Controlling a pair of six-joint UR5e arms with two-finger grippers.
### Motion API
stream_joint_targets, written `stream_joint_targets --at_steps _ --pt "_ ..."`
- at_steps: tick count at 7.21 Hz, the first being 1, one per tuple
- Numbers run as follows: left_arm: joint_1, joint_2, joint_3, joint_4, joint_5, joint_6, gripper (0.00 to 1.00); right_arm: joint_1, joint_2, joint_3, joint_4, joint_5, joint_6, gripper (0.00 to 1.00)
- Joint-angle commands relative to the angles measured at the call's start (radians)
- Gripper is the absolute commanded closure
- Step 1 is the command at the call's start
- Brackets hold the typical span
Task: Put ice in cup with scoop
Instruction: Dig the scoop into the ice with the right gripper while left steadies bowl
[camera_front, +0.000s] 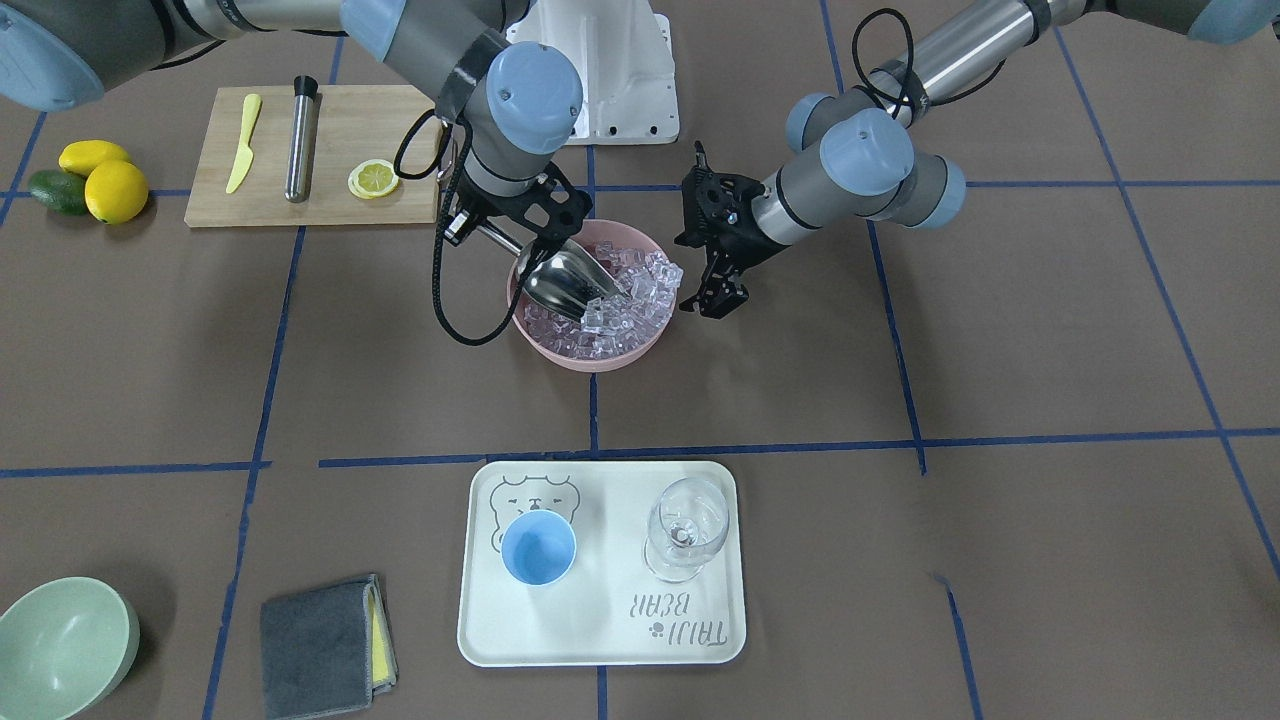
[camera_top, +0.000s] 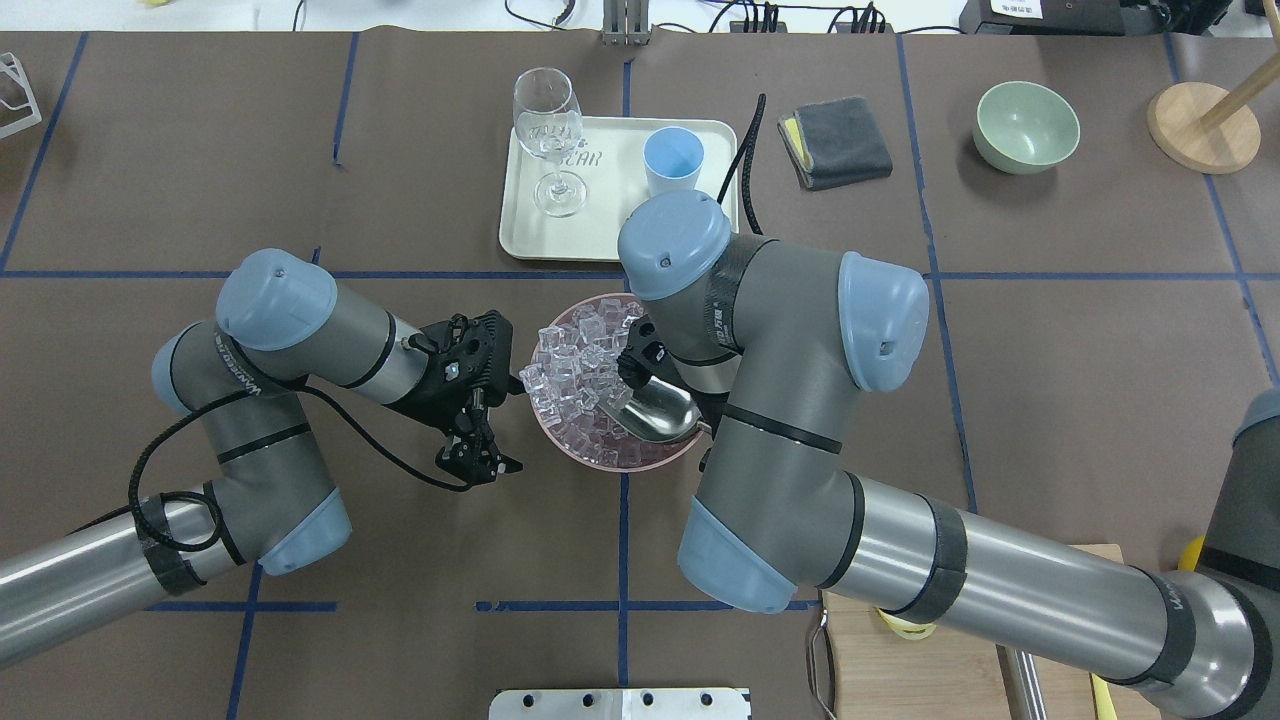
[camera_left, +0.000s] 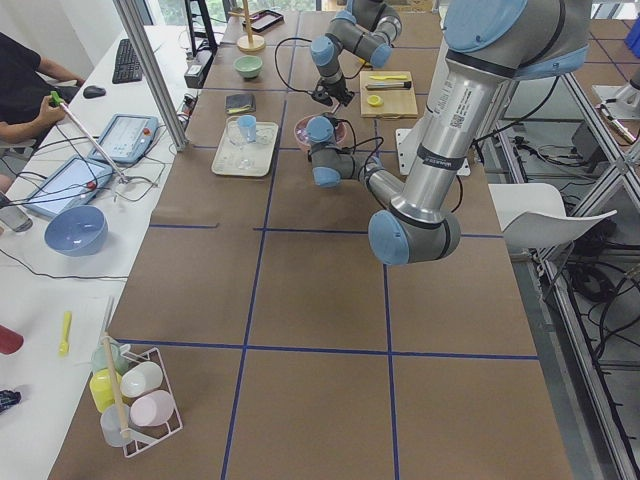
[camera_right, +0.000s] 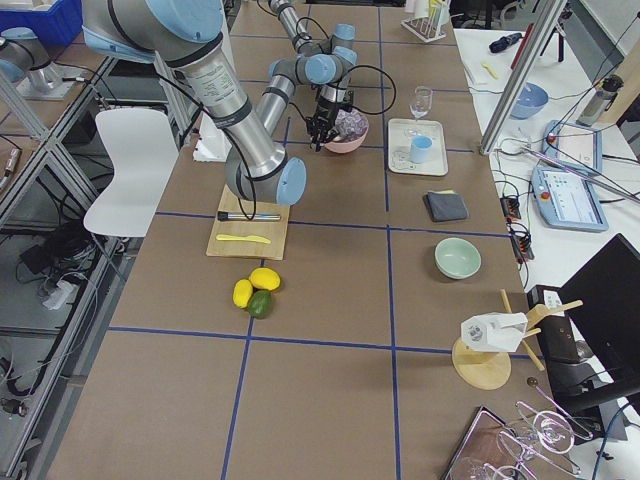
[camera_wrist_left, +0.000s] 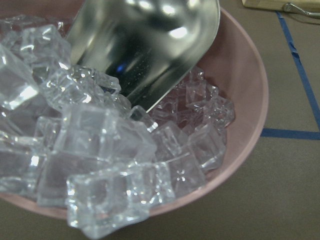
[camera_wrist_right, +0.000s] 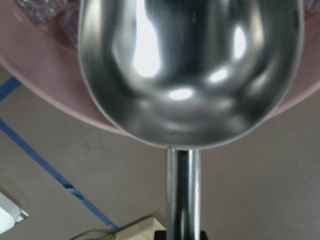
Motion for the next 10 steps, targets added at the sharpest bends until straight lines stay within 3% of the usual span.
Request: stream_joint_targets --at_steps 1,3,4,5,7,10 --pt "-0.001 -0.003 -0.005 -0.001 0.0 -0.024 0.0 0.004 -0.014 0.012 0.015 0.009 0.002 1.0" --pt "-0.004 -0.006 -0.005 -0.001 0.0 -0.024 0.0 0.002 -0.053 0.029 0.027 0.009 0.005 1.0" --pt "-0.005 -0.006 -0.005 -0.001 0.0 -0.027 0.0 0.004 -0.076 0.036 0.078 0.026 0.012 1.0" --pt "-0.005 -0.006 -0.005 -0.001 0.0 -0.027 0.0 0.019 -0.078 0.044 0.081 0.097 0.011 1.0" --pt "-0.005 -0.006 -0.006 -0.005 -0.002 -0.028 0.0 0.028 -0.084 0.061 0.083 0.104 0.011 1.0" --pt "-0.008 -0.006 -0.008 -0.01 -0.006 -0.028 0.0 0.056 -0.13 0.153 0.089 0.13 0.011 1.0"
